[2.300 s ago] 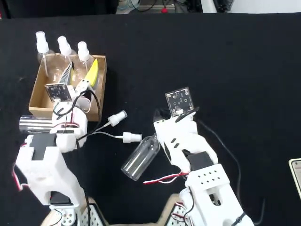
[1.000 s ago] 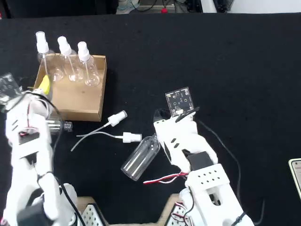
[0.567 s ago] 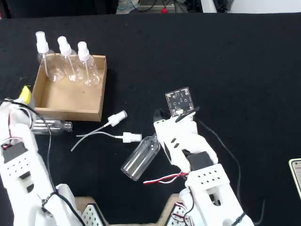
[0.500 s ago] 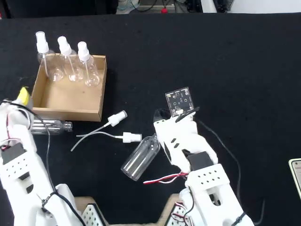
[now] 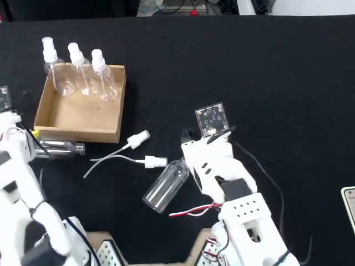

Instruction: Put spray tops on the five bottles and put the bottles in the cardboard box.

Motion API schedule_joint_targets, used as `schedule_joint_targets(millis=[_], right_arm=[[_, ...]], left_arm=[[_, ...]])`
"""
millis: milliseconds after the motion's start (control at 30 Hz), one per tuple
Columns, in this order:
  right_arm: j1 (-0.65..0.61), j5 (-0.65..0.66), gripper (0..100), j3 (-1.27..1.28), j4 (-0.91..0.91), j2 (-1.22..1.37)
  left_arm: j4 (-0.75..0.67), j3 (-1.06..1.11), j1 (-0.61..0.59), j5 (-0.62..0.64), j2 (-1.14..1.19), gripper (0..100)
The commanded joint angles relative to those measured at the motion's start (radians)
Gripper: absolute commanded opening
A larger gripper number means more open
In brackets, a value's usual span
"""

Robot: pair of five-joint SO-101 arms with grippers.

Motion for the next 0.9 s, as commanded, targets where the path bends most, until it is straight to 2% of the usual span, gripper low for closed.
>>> schedule_joint_targets(millis=[0,567,800,867], right_arm=[[-0.014,0.006,1.1,-0.008,-0.028,0.002],[-0.014,0.006,1.1,-0.008,-0.028,0.002],[-0.014,0.006,1.1,-0.008,-0.028,0.002],[-0.014,0.006,1.1,-0.008,-0.028,0.002]], left_arm=[[0.029,-0.150,-0.013,-0.012,0.097,28],[-0.014,-0.354,-0.047,-0.018,0.465,28],[-0.006,-0.352,-0.090,-0.026,0.493,28],[0.015,-0.346,-0.093,-0.077,0.483,28]])
